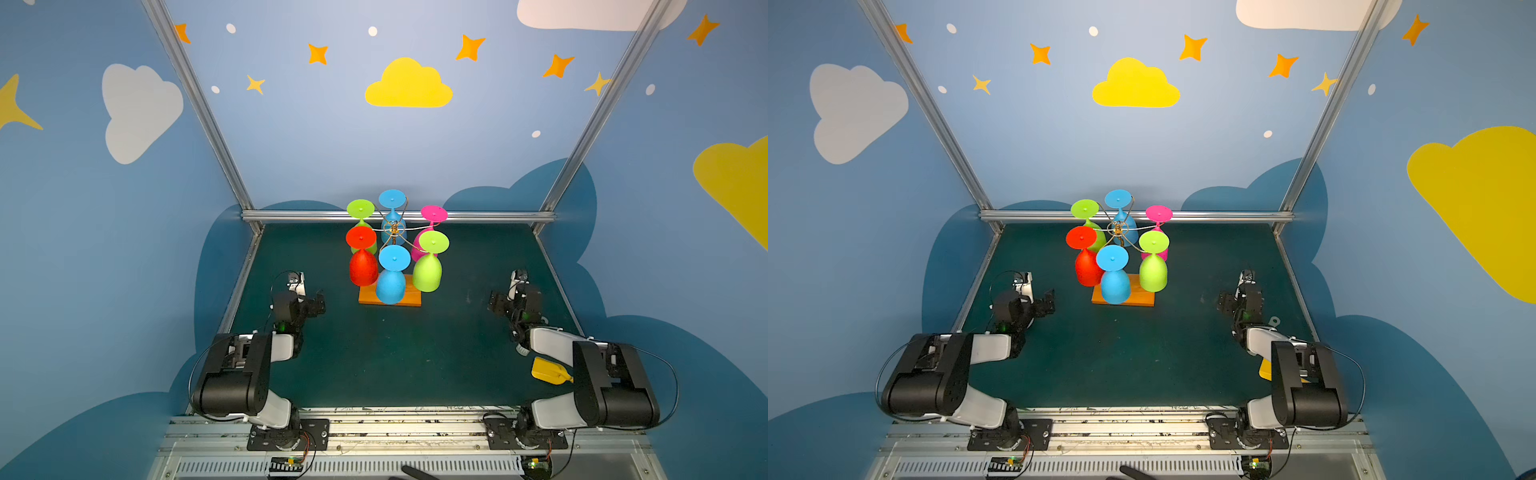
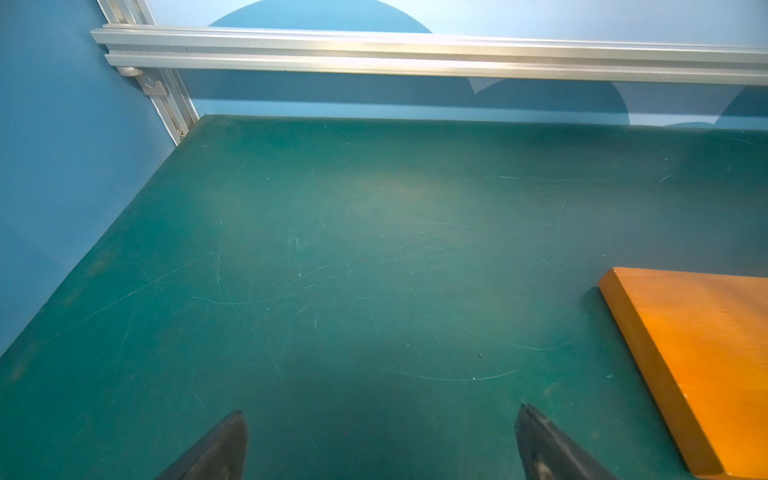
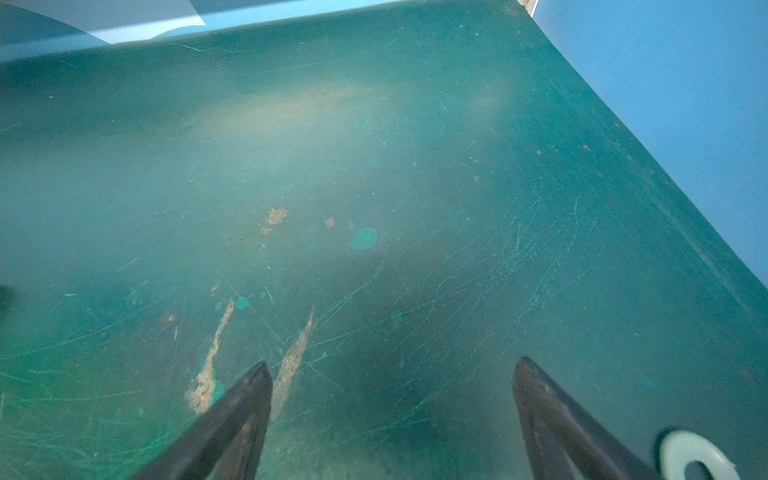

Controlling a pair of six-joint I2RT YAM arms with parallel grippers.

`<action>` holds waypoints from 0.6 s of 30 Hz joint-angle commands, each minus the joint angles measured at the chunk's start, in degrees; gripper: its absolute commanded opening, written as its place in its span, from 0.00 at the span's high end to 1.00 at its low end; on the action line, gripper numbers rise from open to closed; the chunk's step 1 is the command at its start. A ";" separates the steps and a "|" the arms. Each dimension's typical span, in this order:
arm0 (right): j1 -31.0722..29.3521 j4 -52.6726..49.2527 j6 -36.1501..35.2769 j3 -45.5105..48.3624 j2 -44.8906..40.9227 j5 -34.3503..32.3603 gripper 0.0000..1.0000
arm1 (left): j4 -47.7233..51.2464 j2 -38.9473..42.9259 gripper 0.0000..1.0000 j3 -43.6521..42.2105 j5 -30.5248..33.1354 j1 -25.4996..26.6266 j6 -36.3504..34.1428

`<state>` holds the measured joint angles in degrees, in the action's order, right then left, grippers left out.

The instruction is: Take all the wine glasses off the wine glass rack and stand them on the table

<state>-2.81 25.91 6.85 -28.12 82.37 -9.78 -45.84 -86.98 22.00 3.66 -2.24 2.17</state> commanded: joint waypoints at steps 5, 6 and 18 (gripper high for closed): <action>-0.04 0.17 0.49 -1.41 0.37 0.29 0.11 | 0.30 0.00 0.01 0.51 0.29 0.04 0.37; -0.05 0.10 0.44 -1.42 0.44 0.30 0.11 | 0.30 0.01 0.01 0.56 0.29 0.09 0.37; 0.01 -0.05 0.39 -1.50 0.51 0.51 0.11 | 0.75 -0.21 0.01 0.99 -0.27 -0.03 0.01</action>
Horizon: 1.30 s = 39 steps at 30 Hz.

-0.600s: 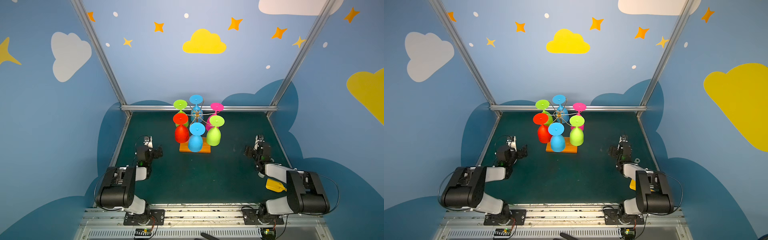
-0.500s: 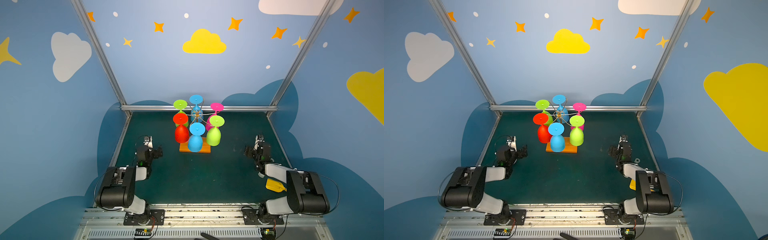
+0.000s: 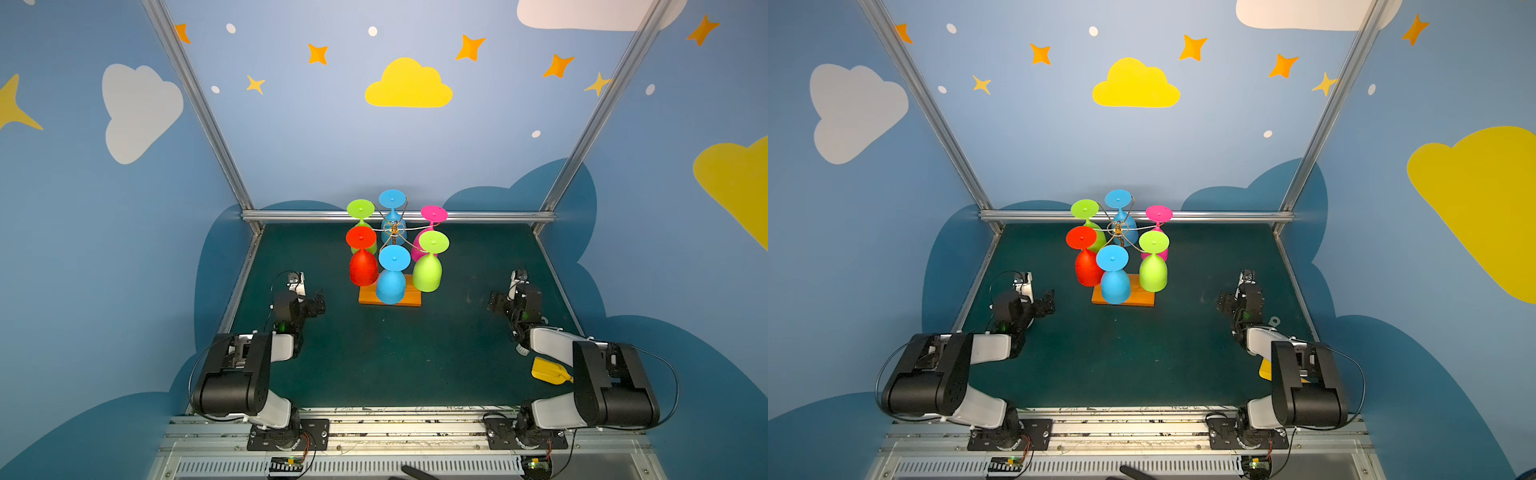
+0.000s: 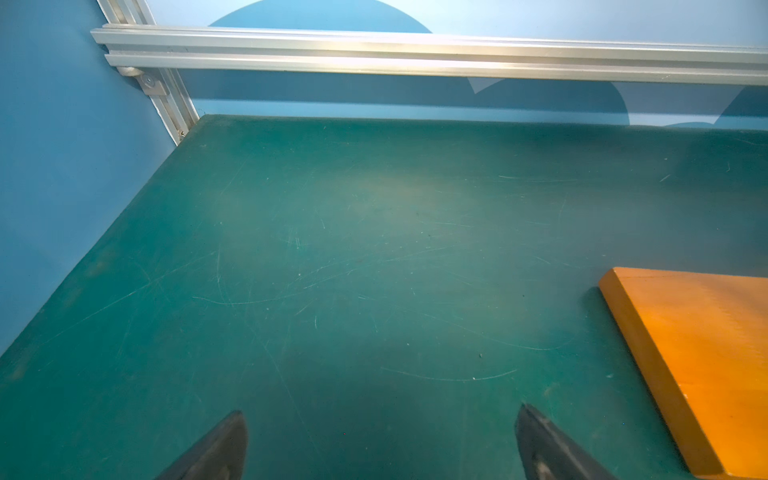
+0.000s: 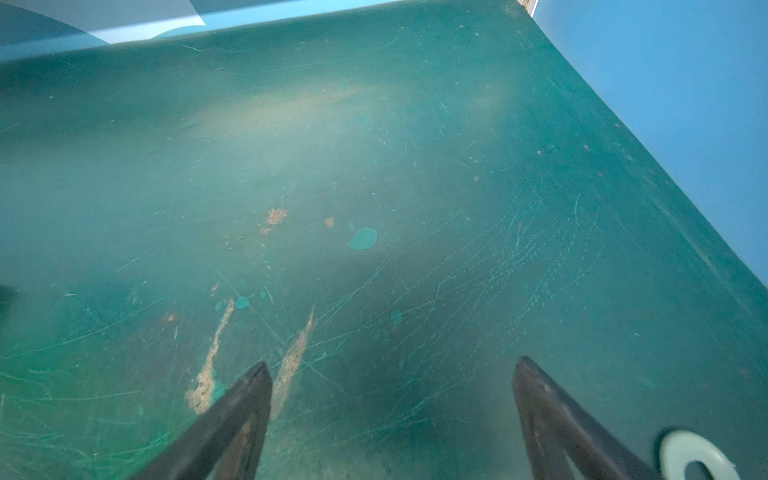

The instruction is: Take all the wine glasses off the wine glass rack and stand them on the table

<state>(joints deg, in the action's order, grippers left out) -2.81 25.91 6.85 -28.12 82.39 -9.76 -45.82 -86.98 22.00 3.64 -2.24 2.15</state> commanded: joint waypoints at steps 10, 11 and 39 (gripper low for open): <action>-0.96 -3.97 0.17 -2.59 -2.98 -2.18 0.11 | 2.57 2.85 0.01 1.98 -5.58 0.55 -2.40; -1.77 -8.82 -0.58 -4.43 -5.40 -3.27 0.11 | 10.43 6.32 0.01 4.38 -6.25 1.63 -3.71; -4.16 -26.79 34.22 -24.01 -24.54 50.82 0.26 | 51.79 42.93 0.01 21.86 3.26 0.67 18.52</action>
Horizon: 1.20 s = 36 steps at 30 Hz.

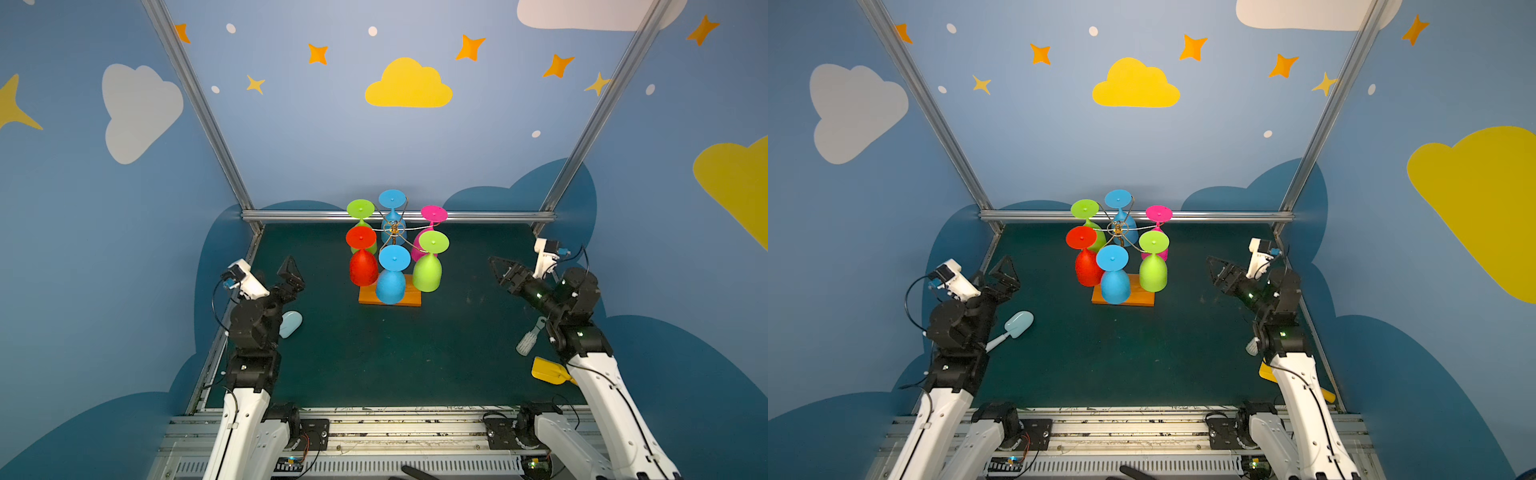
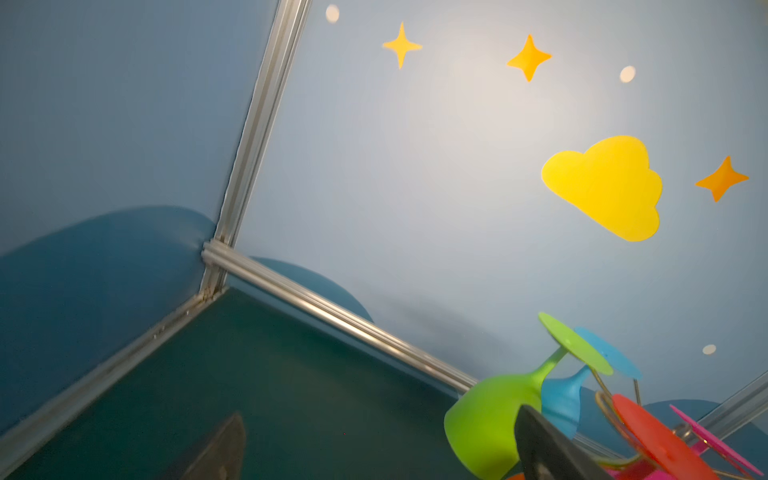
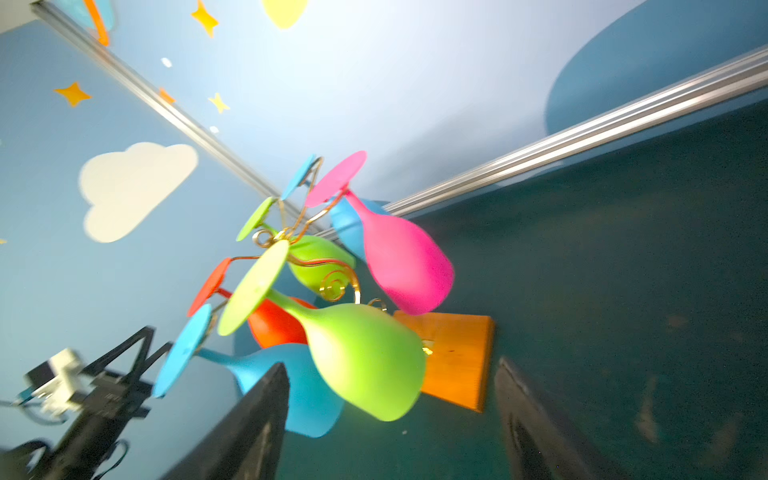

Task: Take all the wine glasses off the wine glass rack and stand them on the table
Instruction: 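Raise both arms and reach the right gripper toward the lime green glass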

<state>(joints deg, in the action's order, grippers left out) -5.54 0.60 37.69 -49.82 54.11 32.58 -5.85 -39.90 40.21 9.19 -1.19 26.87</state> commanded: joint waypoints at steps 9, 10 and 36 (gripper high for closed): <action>-7.25 5.81 11.94 -7.80 10.23 11.28 0.38 | 17.12 -6.38 0.01 6.58 -9.40 -3.71 -8.97; -7.71 5.56 12.02 -8.56 10.81 11.28 0.38 | 15.10 -4.84 0.01 4.94 -9.86 -4.46 -7.96; -12.39 9.53 16.71 -16.85 21.85 13.92 0.65 | 11.04 -2.88 0.01 1.16 -15.85 -10.50 -1.58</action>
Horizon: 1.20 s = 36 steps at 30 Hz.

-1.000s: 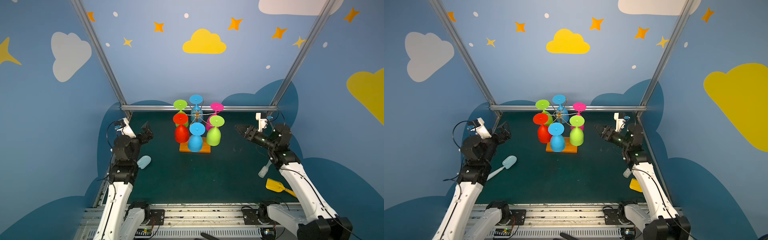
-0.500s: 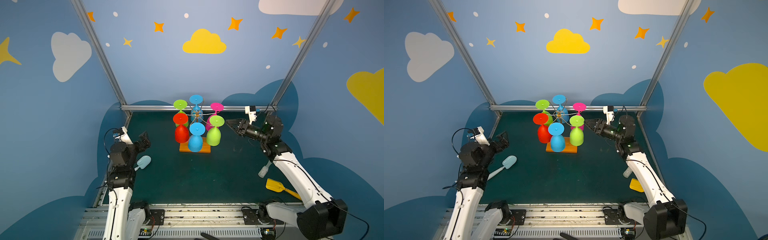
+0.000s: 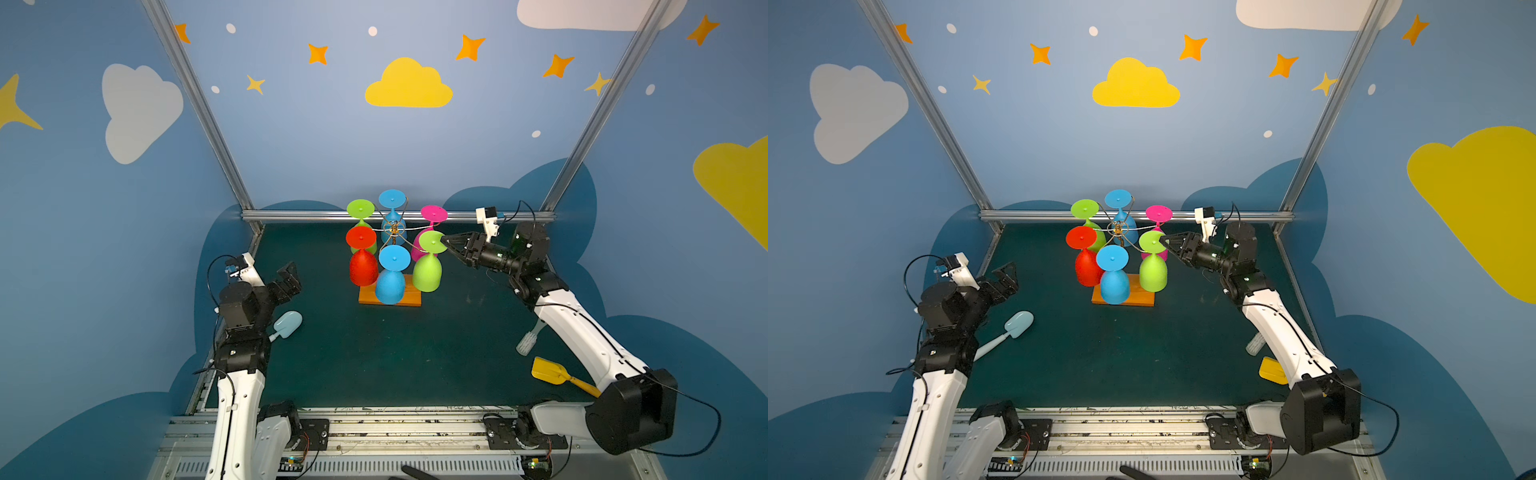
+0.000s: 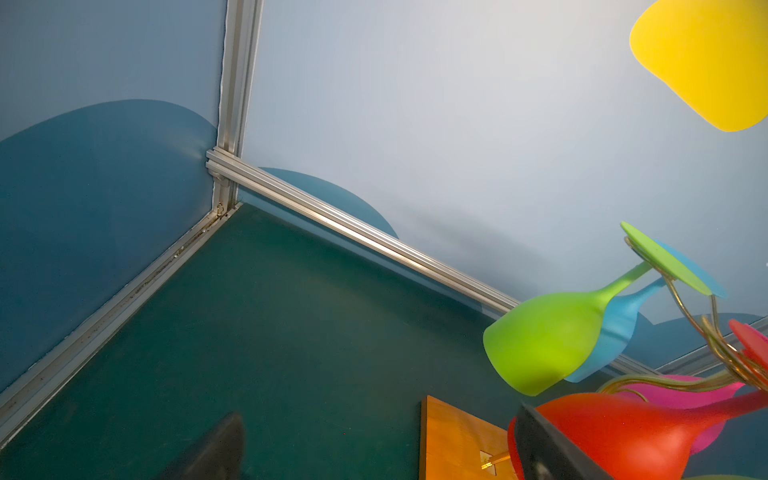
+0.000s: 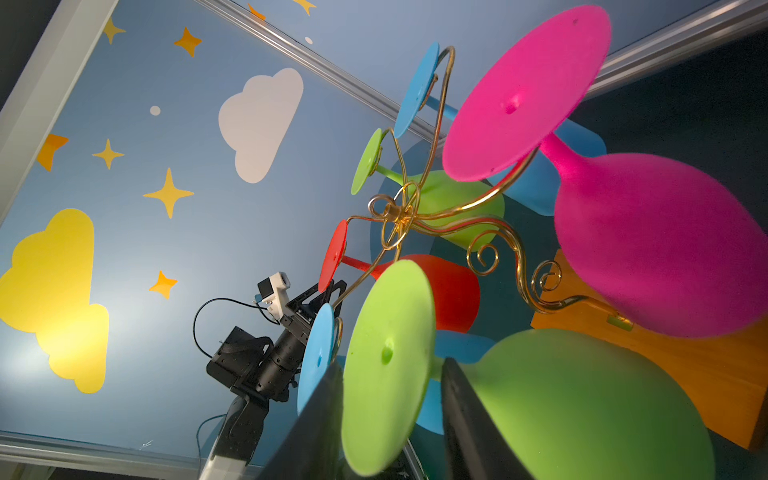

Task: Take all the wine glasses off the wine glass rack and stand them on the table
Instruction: 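Raise both arms and reach the right gripper toward the lime green glass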

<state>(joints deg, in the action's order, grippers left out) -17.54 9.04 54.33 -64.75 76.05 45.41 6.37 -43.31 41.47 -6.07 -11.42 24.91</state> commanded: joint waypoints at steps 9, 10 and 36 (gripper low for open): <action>-0.39 0.98 1.43 -2.04 0.72 1.28 0.75 | -1.20 0.68 0.01 -0.38 -0.44 -0.38 0.79; -0.39 1.17 1.71 -2.05 0.84 1.48 0.77 | -1.23 0.76 0.01 -0.40 -0.36 -0.36 0.88; 0.33 5.86 10.98 -2.57 0.79 4.95 1.00 | -1.71 1.12 0.01 -0.88 -0.48 -0.38 1.78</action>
<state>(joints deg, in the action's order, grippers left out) -17.52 13.28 64.55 -65.67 77.65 49.32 5.96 -42.89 41.34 -6.07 -11.62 26.39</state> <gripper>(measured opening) 0.048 0.994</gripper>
